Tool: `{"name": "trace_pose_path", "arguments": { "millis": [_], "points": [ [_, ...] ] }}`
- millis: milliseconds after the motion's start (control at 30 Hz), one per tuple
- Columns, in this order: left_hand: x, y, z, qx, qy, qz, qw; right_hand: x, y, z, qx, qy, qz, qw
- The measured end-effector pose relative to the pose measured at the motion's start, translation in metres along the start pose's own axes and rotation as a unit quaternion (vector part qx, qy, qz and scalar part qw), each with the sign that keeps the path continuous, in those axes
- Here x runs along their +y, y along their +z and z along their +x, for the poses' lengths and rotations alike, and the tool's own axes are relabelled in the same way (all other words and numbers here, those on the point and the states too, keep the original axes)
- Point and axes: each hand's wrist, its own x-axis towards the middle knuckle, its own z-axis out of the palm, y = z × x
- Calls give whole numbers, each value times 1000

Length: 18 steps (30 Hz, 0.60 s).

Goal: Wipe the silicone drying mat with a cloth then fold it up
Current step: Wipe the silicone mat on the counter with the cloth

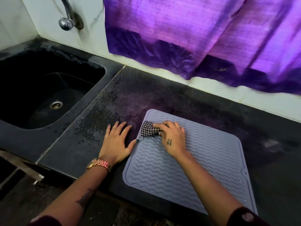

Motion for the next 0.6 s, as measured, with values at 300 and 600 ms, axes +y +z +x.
{"name": "trace_pose_path", "arguments": {
  "millis": [300,600],
  "points": [
    [0,1,1,1,0,2,1000,8,3,13,24,-30,-12,999],
    [0,2,1,4,-2,-3,1000,19,-4,37,-46,-47,-21,998]
  ]
}}
